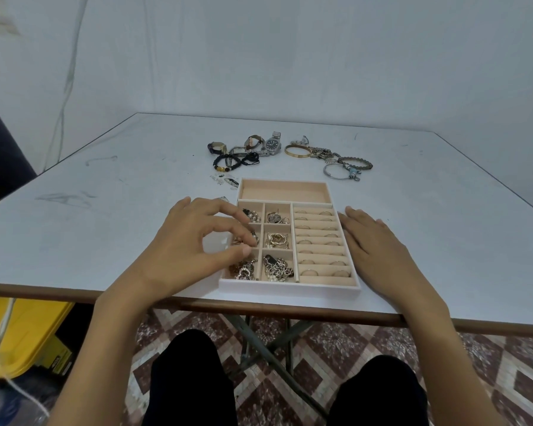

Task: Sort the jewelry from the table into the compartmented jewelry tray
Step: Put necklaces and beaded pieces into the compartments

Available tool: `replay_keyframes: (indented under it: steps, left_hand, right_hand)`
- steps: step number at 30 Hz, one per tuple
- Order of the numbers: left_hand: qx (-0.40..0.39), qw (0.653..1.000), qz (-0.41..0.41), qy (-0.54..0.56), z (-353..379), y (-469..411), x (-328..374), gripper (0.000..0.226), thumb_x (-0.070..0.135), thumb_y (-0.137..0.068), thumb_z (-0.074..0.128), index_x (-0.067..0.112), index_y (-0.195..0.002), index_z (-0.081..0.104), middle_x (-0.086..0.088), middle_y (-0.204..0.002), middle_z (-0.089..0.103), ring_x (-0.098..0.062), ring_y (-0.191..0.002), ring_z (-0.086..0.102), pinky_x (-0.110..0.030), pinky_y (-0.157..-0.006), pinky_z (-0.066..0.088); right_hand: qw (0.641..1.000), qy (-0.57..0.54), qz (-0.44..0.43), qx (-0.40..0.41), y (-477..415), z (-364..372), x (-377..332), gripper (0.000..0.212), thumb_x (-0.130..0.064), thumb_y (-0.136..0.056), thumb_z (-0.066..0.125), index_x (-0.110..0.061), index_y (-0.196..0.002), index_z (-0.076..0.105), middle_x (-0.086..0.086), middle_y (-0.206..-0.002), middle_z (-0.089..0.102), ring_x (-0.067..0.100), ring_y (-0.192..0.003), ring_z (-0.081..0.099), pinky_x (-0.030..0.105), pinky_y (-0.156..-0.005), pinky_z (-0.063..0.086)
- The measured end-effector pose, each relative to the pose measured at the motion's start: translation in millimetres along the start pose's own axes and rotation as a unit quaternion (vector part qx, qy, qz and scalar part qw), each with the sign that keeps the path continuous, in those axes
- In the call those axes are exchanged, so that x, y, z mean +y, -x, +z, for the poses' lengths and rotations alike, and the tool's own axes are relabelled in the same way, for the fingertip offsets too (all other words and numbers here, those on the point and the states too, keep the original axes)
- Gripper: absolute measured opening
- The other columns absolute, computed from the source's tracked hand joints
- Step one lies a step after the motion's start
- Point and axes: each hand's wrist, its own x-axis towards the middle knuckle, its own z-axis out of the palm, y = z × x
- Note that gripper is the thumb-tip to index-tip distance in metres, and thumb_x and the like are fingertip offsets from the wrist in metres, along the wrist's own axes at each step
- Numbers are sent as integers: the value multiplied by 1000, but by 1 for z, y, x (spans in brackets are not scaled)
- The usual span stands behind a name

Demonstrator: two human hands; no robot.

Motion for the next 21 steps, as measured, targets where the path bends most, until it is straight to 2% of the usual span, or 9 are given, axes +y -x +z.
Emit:
replay_keyframes:
  steps: [4, 6, 10, 13, 16, 19, 21]
  left_hand:
    - [16, 999, 12, 40, -5, -13, 0, 14, 45, -80, 64, 39, -87, 74, 23, -106, 63, 5, -107, 51, -28, -99, 35]
    - [23, 999, 17, 44, -5, -23, -3, 13, 40, -81, 64, 35, -87, 75, 20, -103, 65, 5, -104, 53, -22, -95, 37]
    - [41, 999, 31, 2, 3, -50, -10, 14, 38, -81, 63, 32, -87, 75, 16, -97, 68, -1, -97, 57, -29, -88, 42]
    - [52, 998, 9, -19, 10, -73, -16, 16, 38, -81, 60, 33, -88, 73, 15, -99, 68, -4, -98, 56, -32, -87, 43]
    - [62, 997, -26, -27, 18, -96, -18, 22, 37, -78, 54, 33, -90, 72, 17, -101, 65, -5, -103, 55, -27, -83, 40]
    - [51, 997, -45, -27, 26, -119, -23, 14, 32, -85, 60, 32, -91, 72, 18, -98, 66, -4, -101, 58, -32, -87, 45]
    - [41, 997, -55, -32, 31, -134, -27, 11, 29, -87, 62, 31, -92, 72, 16, -98, 69, -5, -98, 59, -34, -87, 48]
  right_hand:
    - [1000, -5, -2, -1, -2, 0, 1, 45, -32, -105, 22, -29, -149, 30, -4, -158, 22, 8, -147, 13, 30, -118, 5]
    - [1000, -8, -1, -4, -3, 1, 2, 45, -32, -105, 23, -30, -149, 30, -5, -158, 22, 8, -147, 12, 29, -118, 5]
    - [1000, -19, 0, -18, -5, -3, 3, 45, -34, -104, 26, -30, -149, 30, -7, -158, 21, 6, -146, 13, 29, -118, 8]
    - [999, -22, 8, -42, -10, -15, 4, 44, -35, -103, 32, -30, -146, 38, -9, -155, 28, 8, -143, 23, 29, -115, 19]
    - [997, -67, 8, -48, -22, -30, 5, 35, -31, -100, 41, -29, -132, 56, -8, -138, 51, 13, -129, 44, 34, -108, 34]
    - [994, -96, 27, -38, -40, -42, 6, 29, -30, -97, 49, -28, -122, 63, -7, -123, 60, 14, -114, 54, 41, -101, 42]
    - [994, -102, 42, -21, -58, -48, 8, 23, -30, -93, 55, -28, -111, 69, -6, -111, 66, 15, -102, 61, 38, -93, 47]
